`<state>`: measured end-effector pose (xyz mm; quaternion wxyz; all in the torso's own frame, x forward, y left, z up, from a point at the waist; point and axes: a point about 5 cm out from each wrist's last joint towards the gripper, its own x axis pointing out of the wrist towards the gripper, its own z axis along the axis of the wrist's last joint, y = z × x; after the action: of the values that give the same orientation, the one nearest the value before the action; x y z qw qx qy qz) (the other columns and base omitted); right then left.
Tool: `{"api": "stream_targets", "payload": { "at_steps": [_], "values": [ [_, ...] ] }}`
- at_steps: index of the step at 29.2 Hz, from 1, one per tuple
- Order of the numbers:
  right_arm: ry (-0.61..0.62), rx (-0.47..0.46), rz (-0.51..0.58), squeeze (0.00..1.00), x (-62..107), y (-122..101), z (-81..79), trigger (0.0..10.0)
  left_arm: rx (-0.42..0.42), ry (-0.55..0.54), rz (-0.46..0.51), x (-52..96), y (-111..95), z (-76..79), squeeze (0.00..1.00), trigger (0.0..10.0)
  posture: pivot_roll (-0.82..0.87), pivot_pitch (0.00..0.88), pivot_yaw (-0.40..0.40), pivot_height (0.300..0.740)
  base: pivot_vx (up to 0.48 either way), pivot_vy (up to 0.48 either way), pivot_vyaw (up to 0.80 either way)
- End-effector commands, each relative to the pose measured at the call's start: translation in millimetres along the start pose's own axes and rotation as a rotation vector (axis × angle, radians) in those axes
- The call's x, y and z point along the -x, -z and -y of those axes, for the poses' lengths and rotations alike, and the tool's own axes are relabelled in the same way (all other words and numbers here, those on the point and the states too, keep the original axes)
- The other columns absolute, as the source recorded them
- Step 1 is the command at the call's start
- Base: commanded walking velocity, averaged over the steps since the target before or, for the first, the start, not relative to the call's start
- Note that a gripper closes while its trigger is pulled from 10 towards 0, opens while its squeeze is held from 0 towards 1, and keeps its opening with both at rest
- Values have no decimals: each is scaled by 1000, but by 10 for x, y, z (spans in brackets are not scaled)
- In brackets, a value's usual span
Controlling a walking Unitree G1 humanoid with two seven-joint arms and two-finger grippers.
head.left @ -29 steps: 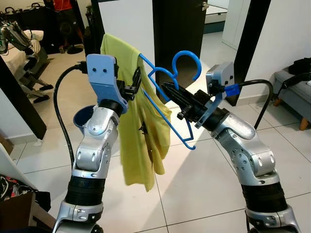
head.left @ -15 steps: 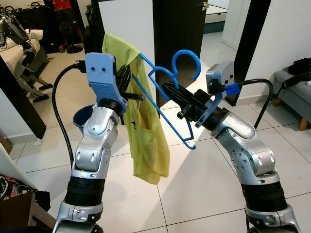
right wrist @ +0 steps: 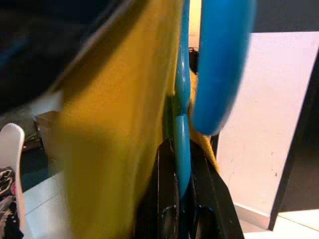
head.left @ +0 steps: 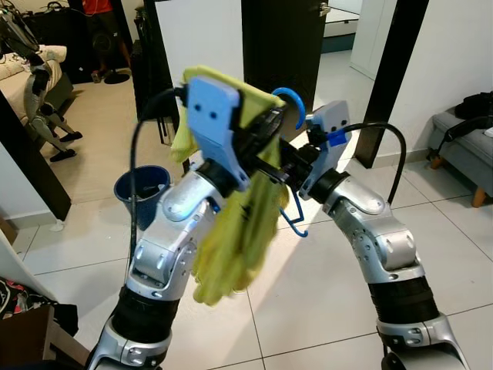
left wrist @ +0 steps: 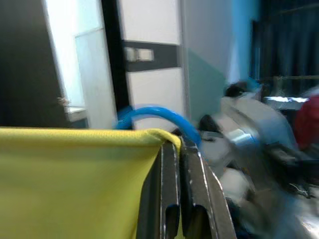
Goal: Hang hanger
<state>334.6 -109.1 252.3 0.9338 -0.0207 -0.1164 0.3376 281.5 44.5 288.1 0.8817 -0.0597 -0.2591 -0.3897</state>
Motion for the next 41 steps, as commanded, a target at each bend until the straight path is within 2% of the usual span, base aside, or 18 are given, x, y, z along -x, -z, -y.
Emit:
{"api": "stream_targets", "payload": {
  "at_steps": [1,5,6,7,11,12,13,14,18,22,28,29,33,34,36,37,39,41],
  "values": [
    [-8,8,15,0,-55,-31,-25,10000,22,107,-18,65,8,119,0,0,-39,0,29,740,0,0,0],
    [-5,7,13,0,-60,-27,-19,10000,28,129,-61,141,66,125,0,0,-35,0,25,740,0,0,0],
    [-1,6,13,0,-57,-26,-8,10000,-23,103,-129,228,153,48,0,8039,-34,0,26,740,0,0,0],
    [4,4,15,0,-47,-26,6,10000,-94,15,-198,303,237,-118,0,10000,-33,0,26,740,0,0,0],
    [4,4,15,0,-47,-26,6,10000,-94,15,-198,303,237,-118,0,10000,-33,0,26,740,0,0,0],
    [7,3,16,0,-33,-28,18,10000,-169,-90,-243,375,280,-315,0,10000,-35,0,29,740,0,0,0],
    [7,3,16,0,-33,-28,18,10000,-169,-90,-243,375,280,-315,0,10000,-35,0,29,740,0,0,0],
    [5,2,23,0,-14,-37,30,10000,-216,-204,-258,451,246,-522,1000,10000,-36,0,31,740,0,0,0],
    [-12,7,35,0,22,-55,41,10000,-229,-305,-220,523,104,-720,1000,10000,-34,0,31,740,0,0,0],
    [-106,26,67,0,146,-118,69,10000,-204,-201,-110,527,-246,-714,1000,10000,-27,0,27,740,0,0,0],
    [-167,27,64,0,270,-127,135,10000,-249,-192,-109,564,-339,-751,1000,10000,-19,0,27,740,0,0,0],
    [-264,36,12,0,422,-49,151,10000,-302,-191,-110,532,-384,-743,1000,10000,-7,0,25,740,0,0,0],
    [-297,31,-8,0,480,-18,156,10000,-322,-182,-115,511,-393,-724,1000,10000,-7,0,25,740,0,0,0],
    [-332,20,-28,0,540,11,157,10000,-348,-143,-133,473,-361,-643,357,10000,13,0,5,740,0,0,0],
    [-332,20,-28,0,540,11,157,10000,-348,-143,-133,473,-361,-643,357,10000,13,0,5,740,0,0,0],
    [-380,2,-49,0,606,35,152,10000,-348,-83,-157,433,-272,-509,0,10000,20,0,-7,740,0,0,0],
    [-485,-17,-78,0,686,42,123,10000,-345,17,-220,434,-113,-341,0,10000,11,0,-8,740,0,0,0],
    [-520,-21,-77,0,693,31,108,10000,-348,50,-234,465,-150,-376,0,10000,11,0,-8,740,0,0,0]
  ]
}}
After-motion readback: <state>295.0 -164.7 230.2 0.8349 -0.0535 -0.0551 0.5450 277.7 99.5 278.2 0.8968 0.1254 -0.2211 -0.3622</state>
